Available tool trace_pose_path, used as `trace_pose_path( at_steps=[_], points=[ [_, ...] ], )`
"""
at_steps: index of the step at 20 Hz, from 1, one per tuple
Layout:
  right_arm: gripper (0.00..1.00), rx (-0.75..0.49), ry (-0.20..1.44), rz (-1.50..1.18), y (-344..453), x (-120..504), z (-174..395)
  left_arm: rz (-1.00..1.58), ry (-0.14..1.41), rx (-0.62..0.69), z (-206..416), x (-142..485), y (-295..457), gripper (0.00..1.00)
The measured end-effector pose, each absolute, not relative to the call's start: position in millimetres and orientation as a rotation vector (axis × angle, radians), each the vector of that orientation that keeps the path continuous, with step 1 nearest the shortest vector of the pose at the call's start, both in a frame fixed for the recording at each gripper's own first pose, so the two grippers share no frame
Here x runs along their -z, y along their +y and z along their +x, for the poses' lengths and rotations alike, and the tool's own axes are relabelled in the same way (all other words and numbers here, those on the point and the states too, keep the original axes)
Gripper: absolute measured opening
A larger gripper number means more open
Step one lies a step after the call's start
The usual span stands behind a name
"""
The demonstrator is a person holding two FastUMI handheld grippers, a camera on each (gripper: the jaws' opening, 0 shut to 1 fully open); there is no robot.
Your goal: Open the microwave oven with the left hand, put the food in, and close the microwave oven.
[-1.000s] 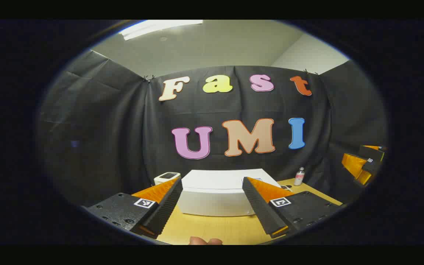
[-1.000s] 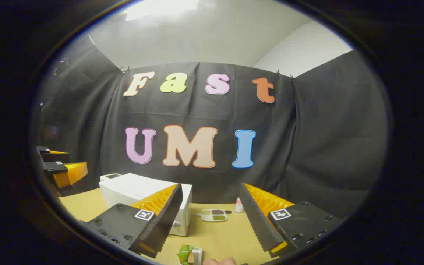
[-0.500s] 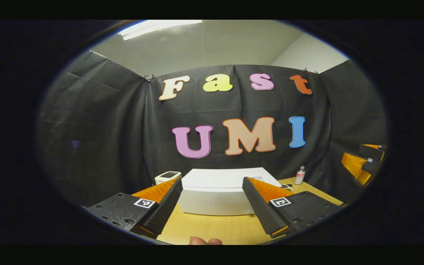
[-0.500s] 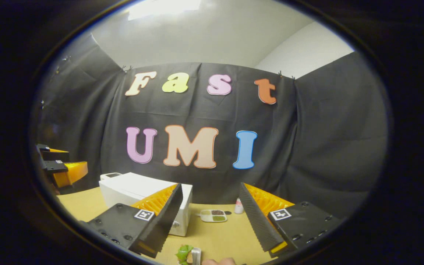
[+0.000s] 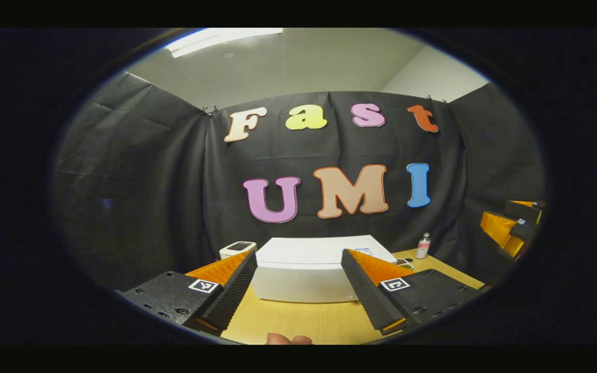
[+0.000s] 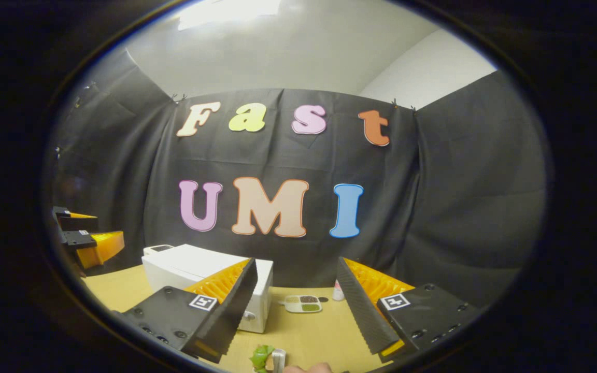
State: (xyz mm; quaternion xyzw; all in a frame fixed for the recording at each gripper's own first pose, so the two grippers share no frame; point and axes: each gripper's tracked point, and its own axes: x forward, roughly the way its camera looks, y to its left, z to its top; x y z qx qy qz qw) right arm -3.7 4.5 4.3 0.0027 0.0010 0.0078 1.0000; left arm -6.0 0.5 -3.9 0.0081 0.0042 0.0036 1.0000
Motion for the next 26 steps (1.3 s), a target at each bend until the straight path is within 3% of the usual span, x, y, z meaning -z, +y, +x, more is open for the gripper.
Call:
trace_pose_path(
  at_steps=[17,21,26],
  points=[
    [0.96,-0.007,0.007,-0.011,-4.3,-3.6,-7.1,0.013,0.028,0.033,15.4,39.5,-14.3,0.99],
    [0.96,-0.011,0.028,-0.014,-9.2,-3.3,-12.4,-0.023,0.075,0.079,37.3,76.7,-37.2,0.96],
    [0.96,0.087,-0.003,-0.032,-45.6,-24.5,-22.5,-0.049,0.142,0.115,77.4,129.5,-64.4,0.98]
  ],
)
